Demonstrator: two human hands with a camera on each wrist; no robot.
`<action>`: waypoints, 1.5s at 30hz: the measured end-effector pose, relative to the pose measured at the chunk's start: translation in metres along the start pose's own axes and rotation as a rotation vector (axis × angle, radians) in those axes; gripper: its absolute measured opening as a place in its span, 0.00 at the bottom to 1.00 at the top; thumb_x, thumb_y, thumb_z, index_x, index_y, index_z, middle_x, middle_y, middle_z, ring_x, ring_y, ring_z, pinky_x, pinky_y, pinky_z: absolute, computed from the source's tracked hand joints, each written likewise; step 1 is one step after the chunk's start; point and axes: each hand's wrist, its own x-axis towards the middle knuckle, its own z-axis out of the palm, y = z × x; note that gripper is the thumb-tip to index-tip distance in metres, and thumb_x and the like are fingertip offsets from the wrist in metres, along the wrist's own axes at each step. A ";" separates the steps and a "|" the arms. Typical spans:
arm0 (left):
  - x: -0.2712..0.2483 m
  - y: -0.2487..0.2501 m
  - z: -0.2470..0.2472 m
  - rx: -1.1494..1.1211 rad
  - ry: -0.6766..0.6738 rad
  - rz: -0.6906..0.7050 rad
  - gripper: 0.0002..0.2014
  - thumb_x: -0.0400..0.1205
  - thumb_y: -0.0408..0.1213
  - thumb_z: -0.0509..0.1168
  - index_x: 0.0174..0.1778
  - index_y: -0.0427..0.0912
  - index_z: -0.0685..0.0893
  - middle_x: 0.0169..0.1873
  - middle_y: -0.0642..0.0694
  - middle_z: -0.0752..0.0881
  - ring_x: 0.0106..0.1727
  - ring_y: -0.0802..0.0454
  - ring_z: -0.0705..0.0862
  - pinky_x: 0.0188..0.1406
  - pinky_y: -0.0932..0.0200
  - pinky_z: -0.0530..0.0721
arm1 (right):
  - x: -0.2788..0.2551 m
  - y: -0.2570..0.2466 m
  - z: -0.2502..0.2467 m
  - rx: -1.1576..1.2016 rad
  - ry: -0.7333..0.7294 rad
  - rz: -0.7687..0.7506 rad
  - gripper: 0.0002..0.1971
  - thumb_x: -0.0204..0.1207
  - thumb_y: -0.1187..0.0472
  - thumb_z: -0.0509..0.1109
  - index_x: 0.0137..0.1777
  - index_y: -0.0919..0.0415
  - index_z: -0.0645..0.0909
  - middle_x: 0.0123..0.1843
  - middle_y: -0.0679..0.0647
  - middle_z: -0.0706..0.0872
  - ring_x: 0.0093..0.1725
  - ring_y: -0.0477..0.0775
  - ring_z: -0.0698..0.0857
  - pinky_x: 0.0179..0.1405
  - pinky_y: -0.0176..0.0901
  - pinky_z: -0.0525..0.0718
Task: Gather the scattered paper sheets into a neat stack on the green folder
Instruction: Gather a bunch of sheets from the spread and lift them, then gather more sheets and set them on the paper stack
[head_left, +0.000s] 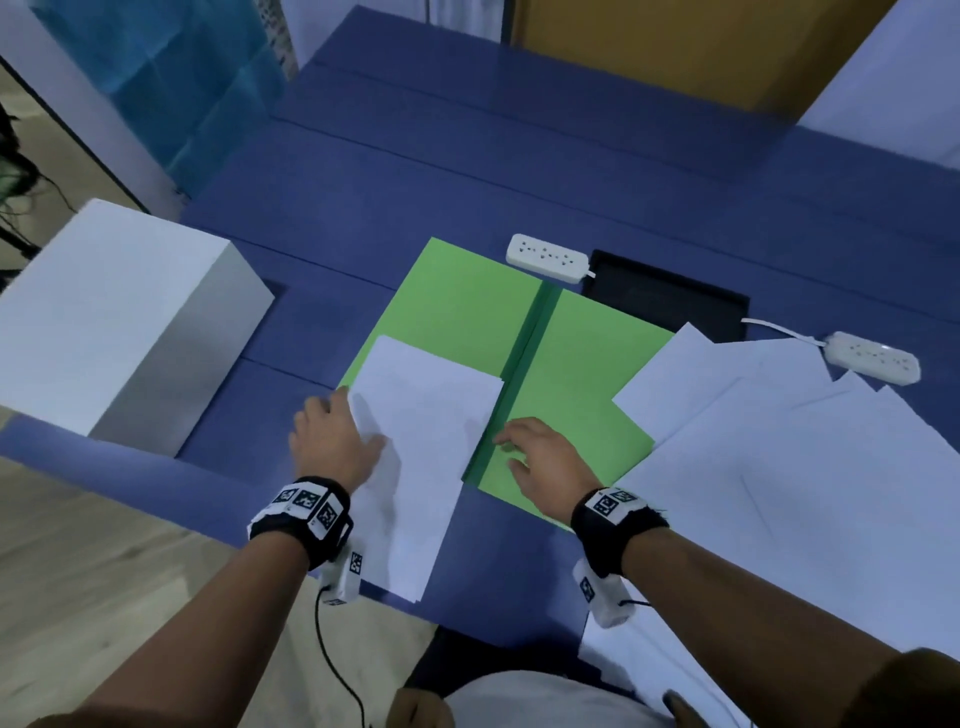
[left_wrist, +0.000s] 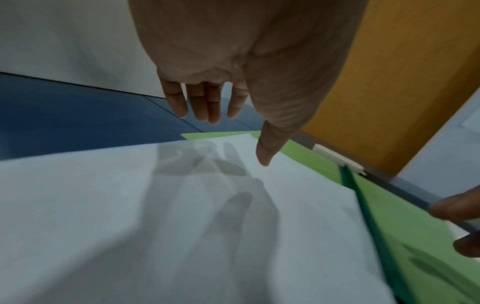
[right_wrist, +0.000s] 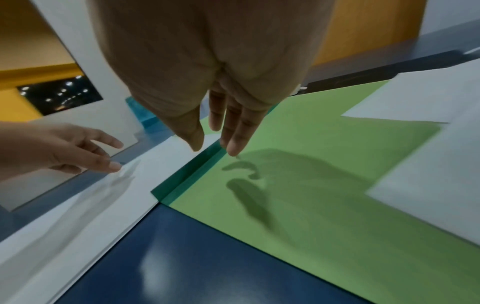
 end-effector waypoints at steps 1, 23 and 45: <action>-0.005 0.008 0.001 -0.018 0.014 0.026 0.41 0.75 0.52 0.79 0.82 0.44 0.70 0.70 0.35 0.75 0.71 0.31 0.74 0.71 0.35 0.74 | -0.010 0.007 -0.005 0.028 0.028 0.017 0.17 0.84 0.67 0.70 0.69 0.53 0.85 0.76 0.48 0.80 0.66 0.48 0.86 0.71 0.48 0.83; -0.165 0.299 0.126 -0.029 -0.459 0.630 0.33 0.80 0.54 0.74 0.80 0.47 0.74 0.71 0.42 0.75 0.74 0.41 0.75 0.73 0.47 0.78 | -0.221 0.196 -0.090 0.388 0.400 0.461 0.13 0.83 0.60 0.76 0.64 0.47 0.85 0.67 0.45 0.83 0.63 0.47 0.83 0.63 0.39 0.82; -0.217 0.489 0.208 0.170 -0.596 0.319 0.51 0.73 0.59 0.81 0.85 0.38 0.63 0.80 0.40 0.71 0.80 0.38 0.74 0.76 0.44 0.78 | -0.310 0.393 -0.142 0.459 0.487 0.758 0.34 0.71 0.52 0.85 0.76 0.43 0.77 0.75 0.52 0.70 0.74 0.62 0.72 0.70 0.52 0.75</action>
